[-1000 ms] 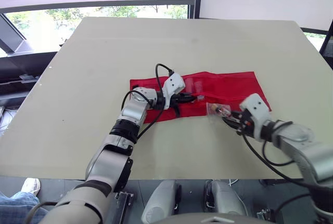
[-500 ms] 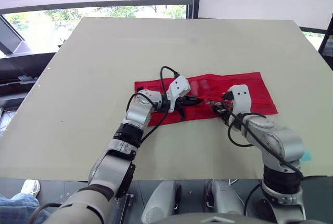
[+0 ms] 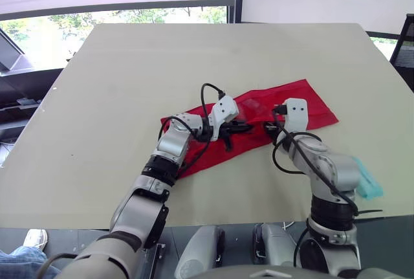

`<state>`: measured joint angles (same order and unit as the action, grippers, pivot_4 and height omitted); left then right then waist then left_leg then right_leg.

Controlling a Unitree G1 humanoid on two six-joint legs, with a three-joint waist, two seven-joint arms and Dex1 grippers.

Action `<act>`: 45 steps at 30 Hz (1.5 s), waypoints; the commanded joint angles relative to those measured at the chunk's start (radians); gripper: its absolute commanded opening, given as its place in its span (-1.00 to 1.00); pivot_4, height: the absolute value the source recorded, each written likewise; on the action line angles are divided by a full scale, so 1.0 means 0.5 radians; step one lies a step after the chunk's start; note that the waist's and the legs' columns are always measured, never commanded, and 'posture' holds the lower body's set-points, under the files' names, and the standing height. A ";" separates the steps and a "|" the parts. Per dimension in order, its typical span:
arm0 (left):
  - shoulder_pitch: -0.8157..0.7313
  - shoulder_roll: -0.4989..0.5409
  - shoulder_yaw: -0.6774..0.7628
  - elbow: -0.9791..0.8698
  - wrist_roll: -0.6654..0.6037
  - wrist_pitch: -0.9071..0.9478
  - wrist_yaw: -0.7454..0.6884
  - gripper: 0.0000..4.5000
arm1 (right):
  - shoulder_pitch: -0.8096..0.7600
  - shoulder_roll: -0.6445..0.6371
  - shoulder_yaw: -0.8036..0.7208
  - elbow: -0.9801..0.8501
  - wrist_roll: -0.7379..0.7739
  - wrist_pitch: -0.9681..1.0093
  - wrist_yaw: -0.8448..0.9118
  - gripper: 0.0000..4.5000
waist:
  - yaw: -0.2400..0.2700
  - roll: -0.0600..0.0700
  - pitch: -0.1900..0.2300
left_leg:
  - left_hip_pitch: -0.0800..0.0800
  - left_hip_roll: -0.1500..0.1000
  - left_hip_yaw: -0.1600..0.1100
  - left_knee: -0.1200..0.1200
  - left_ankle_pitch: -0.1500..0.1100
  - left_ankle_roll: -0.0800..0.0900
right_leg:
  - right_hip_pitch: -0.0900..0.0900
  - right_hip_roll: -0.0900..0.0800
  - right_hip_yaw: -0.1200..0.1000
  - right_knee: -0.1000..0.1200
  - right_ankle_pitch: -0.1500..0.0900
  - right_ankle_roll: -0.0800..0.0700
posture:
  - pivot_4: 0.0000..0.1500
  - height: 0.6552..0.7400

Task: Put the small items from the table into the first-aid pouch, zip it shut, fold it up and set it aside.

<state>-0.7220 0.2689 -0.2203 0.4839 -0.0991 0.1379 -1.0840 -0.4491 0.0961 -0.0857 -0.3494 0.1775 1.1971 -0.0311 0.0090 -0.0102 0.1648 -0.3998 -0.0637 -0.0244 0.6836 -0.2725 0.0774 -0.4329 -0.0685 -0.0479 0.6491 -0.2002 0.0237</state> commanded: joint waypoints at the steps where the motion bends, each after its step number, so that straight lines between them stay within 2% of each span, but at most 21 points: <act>1: 0.011 -0.013 -0.053 -0.083 -0.006 -0.028 -0.057 -1.00 | -0.092 -0.006 0.083 0.040 -0.047 -0.191 -0.021 -0.62 | -0.002 0.000 0.000 | 0.000 0.000 0.000 0.000 0.000 0.000 | 0.000 0.000 0.000 0.000 0.000 0.000 | 1.00 0.99; 10: 0.012 -0.013 -0.065 -0.080 -0.014 -0.053 -0.075 -1.00 | -0.104 -0.113 0.282 0.128 -0.104 -0.327 0.070 -0.62 | -0.022 0.000 0.000 | 0.000 0.000 0.000 -0.001 0.000 0.000 | 0.000 0.000 0.000 0.000 0.000 0.000 | 1.00 0.99; 12: 0.014 -0.009 -0.062 -0.079 -0.014 -0.055 -0.076 -1.00 | -0.087 -0.135 0.287 0.108 -0.113 -0.336 0.080 -0.17 | -0.025 0.000 0.000 | 0.000 0.000 0.000 -0.001 0.000 0.000 | 0.000 0.000 0.000 0.000 0.000 0.000 | 1.00 0.99; 14: 0.012 0.000 -0.053 -0.066 -0.013 -0.060 -0.073 -1.00 | -0.059 -0.155 0.283 0.057 -0.107 -0.321 0.092 0.06 | -0.027 0.000 0.000 | 0.000 0.000 0.000 -0.001 0.000 0.000 | 0.000 -0.001 0.000 0.000 0.000 0.000 | 1.00 0.99; 15: 0.009 0.006 -0.045 -0.050 -0.011 -0.066 -0.068 -1.00 | -0.035 -0.168 0.284 0.017 -0.102 -0.312 0.100 0.32 | -0.026 0.000 0.000 | 0.000 0.000 0.000 -0.001 0.000 0.000 | 0.000 -0.001 0.000 0.000 0.000 0.000 | 1.00 0.99; 16: 0.002 0.018 -0.032 -0.023 -0.007 -0.079 -0.058 -1.00 | 0.007 -0.192 0.286 -0.057 -0.080 -0.279 0.128 0.41 | -0.027 0.000 0.000 | 0.000 0.000 0.000 -0.001 0.000 0.000 | 0.000 -0.001 0.000 0.000 0.000 0.000 | 1.00 0.99; 28: -0.157 0.076 0.050 0.285 -0.017 -0.245 -0.074 -1.00 | 0.244 -0.587 0.328 -0.588 0.147 -0.058 0.490 0.41 | -0.037 0.000 0.000 | 0.000 0.001 0.000 -0.002 0.000 0.000 | 0.000 0.000 0.000 -0.001 0.000 0.000 | 1.00 0.99; 30: -0.183 0.078 0.060 0.337 -0.024 -0.283 -0.098 -1.00 | 0.258 -0.682 0.347 -0.620 0.170 -0.096 0.566 0.19 | -0.038 0.000 0.000 | 0.000 0.001 0.000 -0.002 0.000 0.000 | 0.000 0.000 0.000 -0.001 0.000 0.001 | 1.00 0.99; 32: -0.201 0.075 0.072 0.378 -0.036 -0.325 -0.141 -1.00 | 0.267 -0.795 0.397 -0.619 0.169 -0.186 0.647 -0.13 | -0.038 0.000 0.000 | 0.000 0.001 -0.001 -0.002 0.000 0.000 | 0.000 0.000 -0.001 -0.002 -0.001 0.001 | 1.00 0.99; 33: -0.210 0.072 0.077 0.399 -0.042 -0.347 -0.167 -1.00 | 0.272 -0.858 0.431 -0.608 0.159 -0.230 0.689 -0.44 | -0.038 0.000 0.000 | 0.000 0.001 0.000 -0.002 0.000 0.000 | 0.000 0.000 -0.001 -0.002 -0.001 0.001 | 1.00 0.99; 36: -0.228 0.063 0.088 0.447 -0.069 -0.397 -0.250 -1.00 | 0.270 -0.970 0.509 -0.499 0.084 -0.394 0.723 -0.97 | -0.038 0.000 0.001 | 0.000 0.001 0.000 -0.002 0.000 0.001 | 0.001 0.000 -0.001 -0.003 -0.001 0.001 | 1.00 0.99; 45: -0.257 0.054 0.109 0.540 -0.085 -0.514 -0.406 -1.00 | 0.151 -0.926 0.606 -0.055 -0.044 -0.756 0.745 -0.97 | -0.037 0.000 0.001 | 0.000 0.001 0.000 -0.001 0.000 0.001 | 0.001 -0.001 -0.001 -0.003 0.000 0.001 | 1.00 0.99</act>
<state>-0.8245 0.2974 -0.1864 0.7590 -0.1221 -0.0894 -1.2657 -0.3544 -0.3753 0.2103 -0.3962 0.1686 0.8767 0.3378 -0.0096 -0.0104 0.1652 -0.4000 -0.0630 -0.0245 0.6828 -0.2725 0.0777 -0.4326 -0.0689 -0.0486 0.6474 -0.2004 0.0241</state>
